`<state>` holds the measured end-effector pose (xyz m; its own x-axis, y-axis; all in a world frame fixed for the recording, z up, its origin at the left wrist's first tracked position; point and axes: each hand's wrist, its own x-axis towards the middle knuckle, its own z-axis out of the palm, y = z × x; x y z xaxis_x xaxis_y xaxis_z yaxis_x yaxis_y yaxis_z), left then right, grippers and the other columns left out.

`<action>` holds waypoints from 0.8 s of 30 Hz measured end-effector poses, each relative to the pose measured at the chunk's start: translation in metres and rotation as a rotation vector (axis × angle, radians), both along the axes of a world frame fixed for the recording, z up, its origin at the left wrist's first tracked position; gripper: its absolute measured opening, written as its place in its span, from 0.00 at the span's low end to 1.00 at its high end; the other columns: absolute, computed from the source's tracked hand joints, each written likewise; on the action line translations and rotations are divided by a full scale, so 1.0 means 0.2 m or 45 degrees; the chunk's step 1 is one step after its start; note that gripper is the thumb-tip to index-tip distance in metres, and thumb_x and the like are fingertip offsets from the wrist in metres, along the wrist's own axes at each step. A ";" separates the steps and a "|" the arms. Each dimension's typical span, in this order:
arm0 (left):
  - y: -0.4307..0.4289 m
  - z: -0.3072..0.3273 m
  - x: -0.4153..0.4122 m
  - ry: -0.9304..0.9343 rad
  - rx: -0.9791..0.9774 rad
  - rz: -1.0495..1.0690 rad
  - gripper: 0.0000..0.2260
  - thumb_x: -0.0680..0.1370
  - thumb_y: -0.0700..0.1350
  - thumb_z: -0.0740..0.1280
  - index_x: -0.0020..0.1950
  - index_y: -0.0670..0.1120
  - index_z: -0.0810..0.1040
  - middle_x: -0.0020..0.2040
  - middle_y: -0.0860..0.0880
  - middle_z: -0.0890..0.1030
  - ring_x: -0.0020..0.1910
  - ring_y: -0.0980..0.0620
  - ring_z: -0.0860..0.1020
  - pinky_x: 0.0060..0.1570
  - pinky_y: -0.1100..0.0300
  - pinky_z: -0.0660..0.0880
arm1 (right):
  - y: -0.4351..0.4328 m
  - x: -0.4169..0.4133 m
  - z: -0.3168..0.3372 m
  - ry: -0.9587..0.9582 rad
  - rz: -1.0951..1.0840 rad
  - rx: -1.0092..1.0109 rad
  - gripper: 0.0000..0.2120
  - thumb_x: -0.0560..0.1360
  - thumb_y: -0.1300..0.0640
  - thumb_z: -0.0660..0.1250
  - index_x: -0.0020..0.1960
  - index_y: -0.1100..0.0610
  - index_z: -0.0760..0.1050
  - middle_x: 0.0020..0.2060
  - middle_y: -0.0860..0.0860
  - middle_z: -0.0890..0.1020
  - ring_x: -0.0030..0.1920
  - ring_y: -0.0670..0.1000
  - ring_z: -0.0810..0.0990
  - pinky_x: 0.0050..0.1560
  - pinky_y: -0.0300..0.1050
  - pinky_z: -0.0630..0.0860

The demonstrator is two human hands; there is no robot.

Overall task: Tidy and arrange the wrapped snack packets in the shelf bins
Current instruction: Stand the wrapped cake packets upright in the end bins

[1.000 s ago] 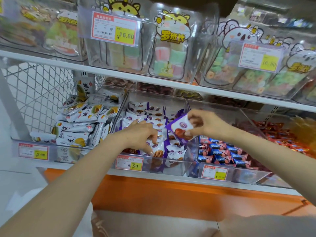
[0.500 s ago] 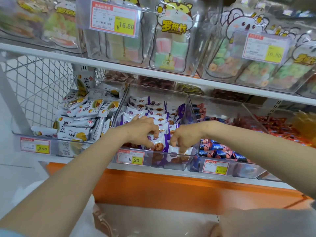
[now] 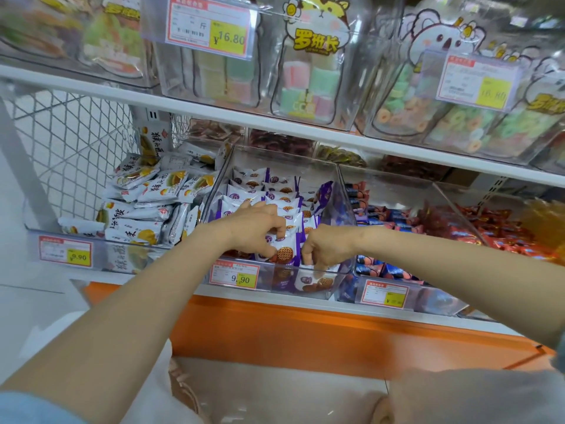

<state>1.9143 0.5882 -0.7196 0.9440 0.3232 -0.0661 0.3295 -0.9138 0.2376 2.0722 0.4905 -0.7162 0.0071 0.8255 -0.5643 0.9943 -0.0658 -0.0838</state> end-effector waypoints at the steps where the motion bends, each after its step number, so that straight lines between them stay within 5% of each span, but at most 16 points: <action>1: 0.00 0.00 0.00 -0.001 0.001 0.001 0.15 0.73 0.48 0.69 0.58 0.51 0.73 0.50 0.52 0.66 0.51 0.54 0.62 0.63 0.54 0.56 | 0.00 0.00 0.00 -0.015 0.017 -0.015 0.15 0.70 0.55 0.74 0.56 0.57 0.79 0.43 0.47 0.77 0.47 0.48 0.77 0.50 0.41 0.72; 4: 0.01 -0.01 -0.01 -0.002 0.002 0.000 0.15 0.73 0.49 0.69 0.59 0.51 0.73 0.50 0.52 0.65 0.51 0.56 0.60 0.66 0.52 0.55 | 0.02 0.02 0.03 -0.001 0.032 -0.041 0.13 0.71 0.58 0.73 0.55 0.53 0.78 0.45 0.49 0.80 0.48 0.53 0.81 0.53 0.48 0.78; 8: 0.01 -0.01 -0.01 -0.007 0.012 -0.008 0.15 0.73 0.50 0.69 0.59 0.51 0.73 0.50 0.52 0.66 0.52 0.55 0.61 0.64 0.53 0.57 | 0.00 0.05 0.09 0.160 -0.063 -0.166 0.17 0.74 0.68 0.64 0.60 0.53 0.76 0.49 0.52 0.81 0.50 0.54 0.81 0.43 0.38 0.79; 13: -0.01 0.00 0.00 -0.048 -0.001 -0.029 0.15 0.73 0.48 0.69 0.58 0.52 0.71 0.50 0.52 0.69 0.51 0.54 0.65 0.59 0.55 0.59 | 0.03 0.04 0.05 0.119 -0.024 -0.270 0.19 0.76 0.67 0.62 0.65 0.54 0.75 0.54 0.51 0.81 0.45 0.49 0.80 0.37 0.32 0.74; 16: -0.01 -0.01 0.00 -0.064 0.003 -0.040 0.15 0.73 0.48 0.69 0.58 0.53 0.70 0.51 0.52 0.70 0.52 0.54 0.65 0.57 0.55 0.58 | 0.04 0.05 0.08 0.126 -0.042 -0.277 0.18 0.77 0.66 0.61 0.64 0.54 0.76 0.56 0.53 0.81 0.50 0.50 0.81 0.44 0.36 0.79; 18: -0.01 -0.01 0.00 -0.076 0.019 -0.053 0.15 0.74 0.48 0.68 0.58 0.53 0.70 0.50 0.53 0.69 0.51 0.54 0.64 0.56 0.55 0.58 | 0.03 0.08 0.15 0.197 -0.113 -0.140 0.17 0.76 0.69 0.60 0.59 0.56 0.79 0.50 0.53 0.83 0.48 0.49 0.82 0.48 0.40 0.80; 21: 0.00 -0.03 -0.02 -0.110 0.004 -0.059 0.13 0.75 0.50 0.68 0.58 0.54 0.71 0.52 0.52 0.70 0.53 0.54 0.65 0.57 0.56 0.57 | 0.06 0.21 0.27 0.228 -0.320 0.429 0.13 0.74 0.69 0.61 0.49 0.55 0.79 0.42 0.48 0.82 0.46 0.50 0.81 0.48 0.42 0.76; 24: 0.01 -0.05 -0.03 -0.142 -0.010 -0.052 0.13 0.75 0.52 0.68 0.58 0.56 0.72 0.52 0.54 0.70 0.56 0.54 0.66 0.55 0.58 0.57 | 0.13 0.34 0.27 -0.044 -0.333 0.781 0.13 0.73 0.65 0.66 0.55 0.53 0.78 0.52 0.50 0.80 0.54 0.51 0.77 0.48 0.37 0.67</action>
<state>1.9076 0.5912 -0.7301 0.9581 0.2841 0.0379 0.2630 -0.9240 0.2777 2.1412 0.5167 -0.6614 0.2601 0.9655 0.0112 0.9549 -0.2555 -0.1514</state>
